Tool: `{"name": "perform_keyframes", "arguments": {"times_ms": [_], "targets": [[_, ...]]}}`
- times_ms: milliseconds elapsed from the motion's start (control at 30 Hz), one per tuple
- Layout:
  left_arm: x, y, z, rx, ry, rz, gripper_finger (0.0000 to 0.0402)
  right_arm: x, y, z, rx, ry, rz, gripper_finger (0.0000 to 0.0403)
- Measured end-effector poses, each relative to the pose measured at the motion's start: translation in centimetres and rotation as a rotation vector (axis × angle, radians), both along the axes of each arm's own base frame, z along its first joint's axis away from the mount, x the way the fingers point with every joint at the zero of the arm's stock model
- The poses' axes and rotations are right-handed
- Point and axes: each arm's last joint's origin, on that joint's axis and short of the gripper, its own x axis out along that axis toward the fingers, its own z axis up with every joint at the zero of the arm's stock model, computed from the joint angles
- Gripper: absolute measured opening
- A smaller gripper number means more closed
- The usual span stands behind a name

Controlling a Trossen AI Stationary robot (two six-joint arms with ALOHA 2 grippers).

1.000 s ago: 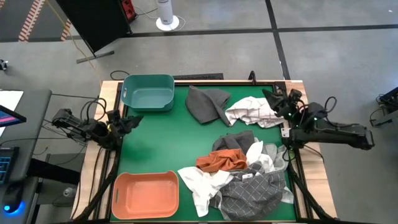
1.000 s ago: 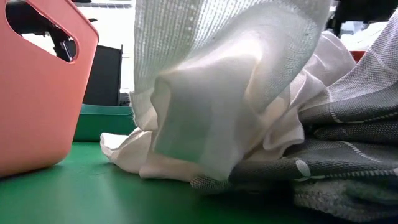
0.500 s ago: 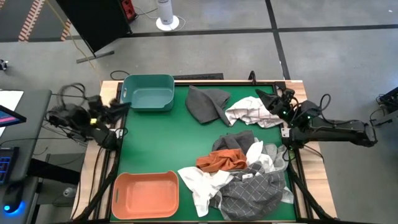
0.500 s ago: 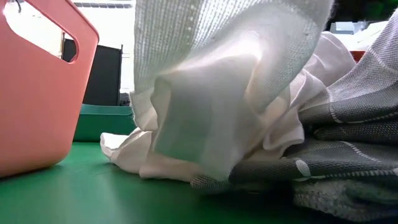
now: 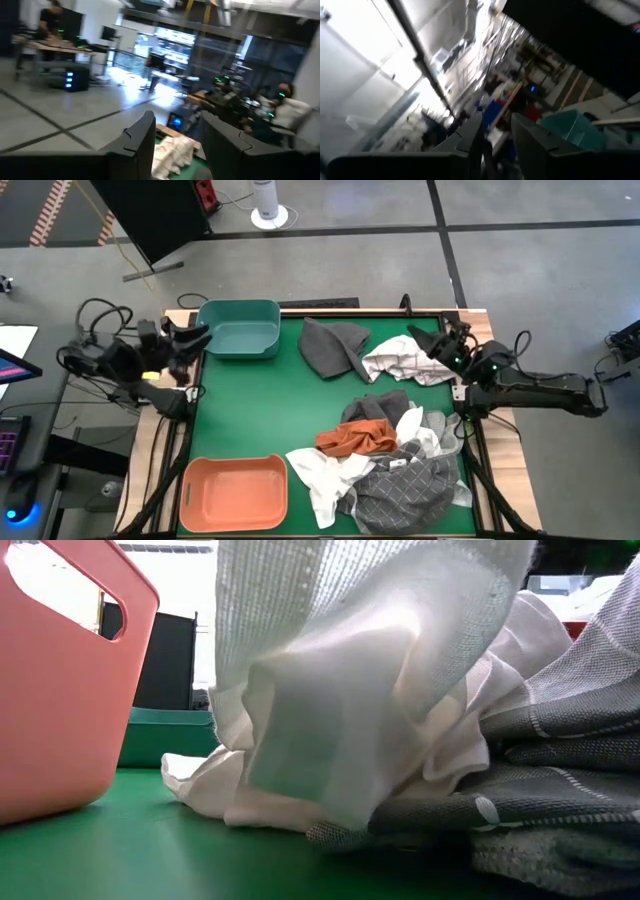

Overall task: Sort microfiber towel by color & place in baskets
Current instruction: Put the top black microfiber towel into the green bin

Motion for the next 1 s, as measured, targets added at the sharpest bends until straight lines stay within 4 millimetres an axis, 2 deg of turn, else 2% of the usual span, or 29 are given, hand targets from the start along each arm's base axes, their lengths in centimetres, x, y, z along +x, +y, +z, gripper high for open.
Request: {"name": "perform_keyframes", "arguments": {"times_ms": [100, 267, 433, 567, 733, 900, 1000], "targets": [[2.0, -0.6, 0.7, -0.006, -0.005, 0.029, 0.0141, 0.0, 0.2, 1.3, -0.068, 0.102, 0.038, 0.0127], [5.4, -1.0, 0.7, 0.016, 0.078, 0.107, 0.0141, -1.1, 0.4, 4.4, -0.177, 0.434, 0.029, 0.0127], [8.5, 0.2, 0.5, -0.074, 0.065, 0.165, 0.0141, -3.7, 0.8, 7.9, -0.232, 0.690, 0.015, 0.0127], [11.8, 1.6, -0.1, -0.140, 0.130, 0.152, 0.0141, -4.5, 1.0, 9.1, -0.259, 0.881, 0.040, 0.0127], [16.8, 4.9, -1.2, -0.218, 0.288, 0.096, 0.0141, -3.0, 0.7, 9.0, -0.275, 0.961, 0.077, 0.0127], [21.1, 10.0, -3.1, -0.345, 0.503, -0.015, 0.0141, -1.7, 0.7, 8.7, -0.286, 0.990, 0.130, 0.0127], [23.3, 13.1, -4.0, -0.392, 0.599, -0.171, 0.0143, -0.9, 0.7, 8.6, -0.289, 0.999, 0.150, 0.0131]]}}
